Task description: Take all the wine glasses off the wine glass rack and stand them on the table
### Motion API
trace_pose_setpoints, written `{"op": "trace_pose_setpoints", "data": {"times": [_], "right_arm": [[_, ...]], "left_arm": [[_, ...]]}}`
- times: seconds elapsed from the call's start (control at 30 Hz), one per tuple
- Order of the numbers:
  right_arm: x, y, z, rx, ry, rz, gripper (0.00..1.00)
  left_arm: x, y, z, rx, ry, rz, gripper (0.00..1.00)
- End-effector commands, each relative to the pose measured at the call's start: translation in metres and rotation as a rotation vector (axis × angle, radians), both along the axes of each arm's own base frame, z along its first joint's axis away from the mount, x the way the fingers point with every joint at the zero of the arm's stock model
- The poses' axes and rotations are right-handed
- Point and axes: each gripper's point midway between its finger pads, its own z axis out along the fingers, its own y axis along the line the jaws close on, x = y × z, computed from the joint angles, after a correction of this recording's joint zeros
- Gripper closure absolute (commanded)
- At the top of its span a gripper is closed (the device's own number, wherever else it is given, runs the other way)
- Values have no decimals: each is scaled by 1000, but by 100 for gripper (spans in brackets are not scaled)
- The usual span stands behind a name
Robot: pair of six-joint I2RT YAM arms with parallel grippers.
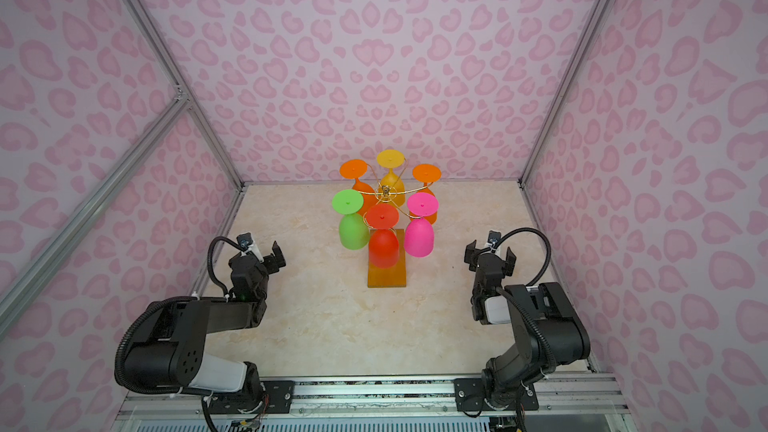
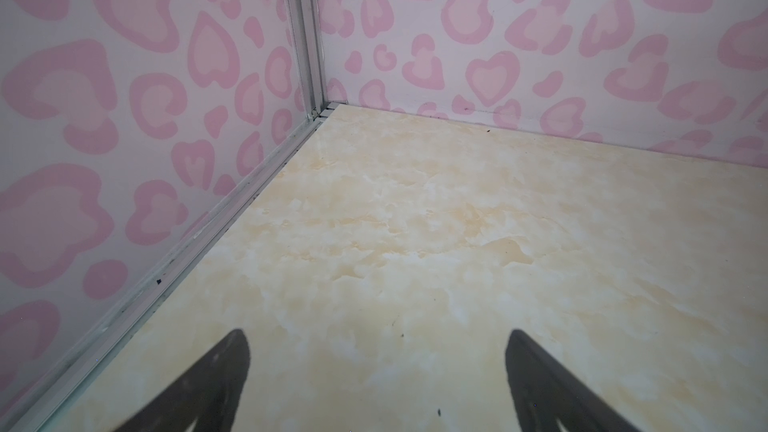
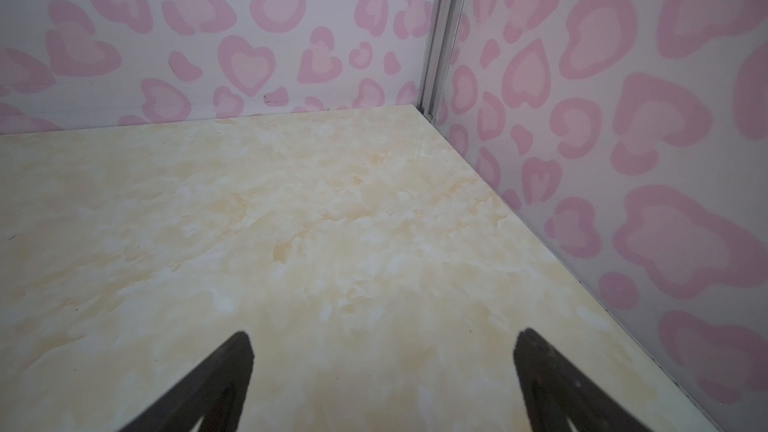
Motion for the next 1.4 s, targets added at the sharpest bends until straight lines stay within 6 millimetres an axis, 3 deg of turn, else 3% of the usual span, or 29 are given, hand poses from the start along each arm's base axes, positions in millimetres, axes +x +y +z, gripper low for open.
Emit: {"op": "trace_pose_setpoints", "data": {"times": [0.0, 0.93, 1.2, 1.37], "right_arm": [[0, -1, 4, 1, -23, -7, 2], [0, -1, 5, 1, -25, -6, 2], [2, 6, 25, -14, -12, 27, 5], [3, 11, 56, -5, -33, 39, 6]], "left_arm": [[3, 0, 8, -2, -31, -3, 2], [2, -1, 8, -1, -36, -5, 3], [0, 1, 40, 22, -19, 29, 3], [-2, -8, 75, 33, -93, 25, 1]]}}
